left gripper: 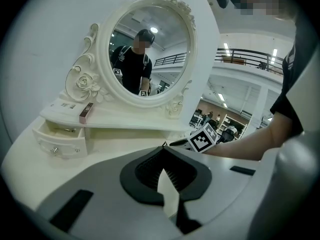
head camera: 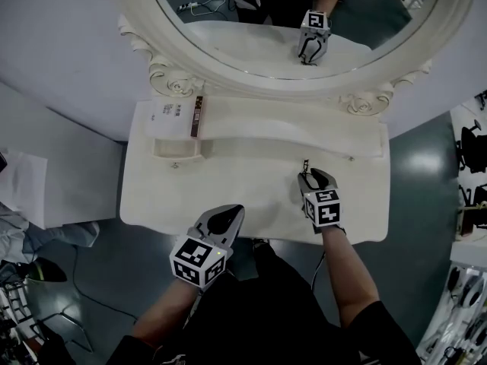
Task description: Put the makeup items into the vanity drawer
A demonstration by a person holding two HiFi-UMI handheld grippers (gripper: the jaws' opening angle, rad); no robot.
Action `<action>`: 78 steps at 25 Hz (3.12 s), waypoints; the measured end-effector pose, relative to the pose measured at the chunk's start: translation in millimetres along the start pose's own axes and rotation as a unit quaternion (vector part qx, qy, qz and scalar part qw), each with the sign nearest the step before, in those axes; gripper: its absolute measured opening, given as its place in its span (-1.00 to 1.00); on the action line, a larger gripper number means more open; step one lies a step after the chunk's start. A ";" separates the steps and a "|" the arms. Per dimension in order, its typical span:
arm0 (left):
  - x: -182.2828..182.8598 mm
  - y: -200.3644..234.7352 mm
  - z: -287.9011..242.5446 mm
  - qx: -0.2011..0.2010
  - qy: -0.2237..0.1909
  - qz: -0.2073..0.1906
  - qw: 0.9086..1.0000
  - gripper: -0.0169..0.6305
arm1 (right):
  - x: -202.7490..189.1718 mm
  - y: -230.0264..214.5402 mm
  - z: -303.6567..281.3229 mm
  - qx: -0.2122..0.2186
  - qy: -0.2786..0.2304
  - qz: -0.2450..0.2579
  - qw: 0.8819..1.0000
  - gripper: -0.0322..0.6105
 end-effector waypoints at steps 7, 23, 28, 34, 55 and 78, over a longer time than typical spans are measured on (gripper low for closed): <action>-1.4 2.9 -2.8 0.013 0.002 0.007 1.000 -0.93 | -5.3 -5.0 -16.3 -0.007 0.028 0.007 1.000 -0.40; 3.1 -4.6 -5.4 0.027 -0.002 0.011 1.000 -0.93 | -2.5 0.0 -13.2 0.015 0.032 0.021 0.999 -0.52; 5.5 -0.1 -6.2 0.038 -0.004 0.010 0.999 -0.93 | 11.9 20.2 -5.5 0.043 0.015 0.045 0.998 -0.52; 10.3 7.7 -4.8 0.057 -0.012 0.014 0.998 -0.93 | 39.4 63.4 5.1 0.099 -0.011 0.075 0.992 -0.53; 0.2 64.6 78.1 0.228 -0.022 0.053 0.972 -0.93 | 102.5 254.4 -5.8 0.298 -0.038 0.206 0.931 -0.53; -22.7 134.0 121.4 0.158 -0.022 0.053 0.986 -0.93 | 111.4 364.5 -60.3 0.235 -0.021 0.340 0.910 -0.53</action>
Point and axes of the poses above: the fingertips, and each gripper's own axes: z backward along the fingers, y to its left, x out of its top, the point moved 5 cm from there along z, backward along the fingers, and after that the axes turned 15 degrees about -z, right-handed, at the moved point
